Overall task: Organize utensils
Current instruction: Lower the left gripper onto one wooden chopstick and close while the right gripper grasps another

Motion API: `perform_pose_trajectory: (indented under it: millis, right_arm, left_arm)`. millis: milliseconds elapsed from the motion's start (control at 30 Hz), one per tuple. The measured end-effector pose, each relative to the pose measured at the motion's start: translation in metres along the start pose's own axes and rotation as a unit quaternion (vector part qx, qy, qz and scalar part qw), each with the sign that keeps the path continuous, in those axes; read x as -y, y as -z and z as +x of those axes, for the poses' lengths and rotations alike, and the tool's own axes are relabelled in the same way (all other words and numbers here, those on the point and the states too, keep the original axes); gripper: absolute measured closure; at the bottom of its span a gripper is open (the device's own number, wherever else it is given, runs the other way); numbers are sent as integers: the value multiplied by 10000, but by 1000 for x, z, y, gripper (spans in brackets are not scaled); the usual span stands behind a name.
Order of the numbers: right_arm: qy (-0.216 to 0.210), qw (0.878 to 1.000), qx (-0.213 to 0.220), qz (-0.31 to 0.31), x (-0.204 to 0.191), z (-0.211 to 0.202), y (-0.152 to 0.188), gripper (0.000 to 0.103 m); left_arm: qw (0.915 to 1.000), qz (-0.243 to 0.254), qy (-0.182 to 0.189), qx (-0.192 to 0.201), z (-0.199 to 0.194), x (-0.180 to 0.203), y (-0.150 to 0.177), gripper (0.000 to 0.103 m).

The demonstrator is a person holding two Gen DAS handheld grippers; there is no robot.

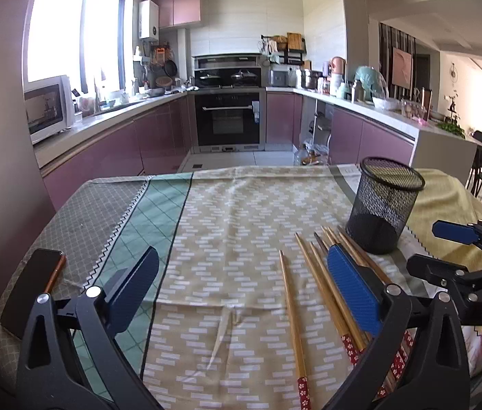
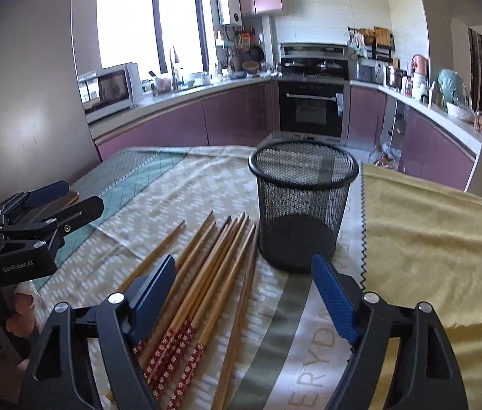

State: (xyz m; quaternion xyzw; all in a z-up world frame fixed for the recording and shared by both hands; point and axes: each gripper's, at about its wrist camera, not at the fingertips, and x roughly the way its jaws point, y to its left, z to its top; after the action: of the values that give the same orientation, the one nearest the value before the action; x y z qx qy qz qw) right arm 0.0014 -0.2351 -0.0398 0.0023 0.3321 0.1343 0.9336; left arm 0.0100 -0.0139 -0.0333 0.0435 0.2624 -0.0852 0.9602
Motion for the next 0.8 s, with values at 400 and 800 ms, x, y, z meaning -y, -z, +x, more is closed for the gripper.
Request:
perform_pose_trajectory:
  millis: [400,800]
  right_arm:
    - [-10,9940,-1089,22,4,41,12,73]
    - [-134,9928,-1187,81,5,52,3,95]
  left_arm:
    - [9915,443,482,-1125,54,20,21,45]
    - [9810,468,753,-1724,90,34,22,84]
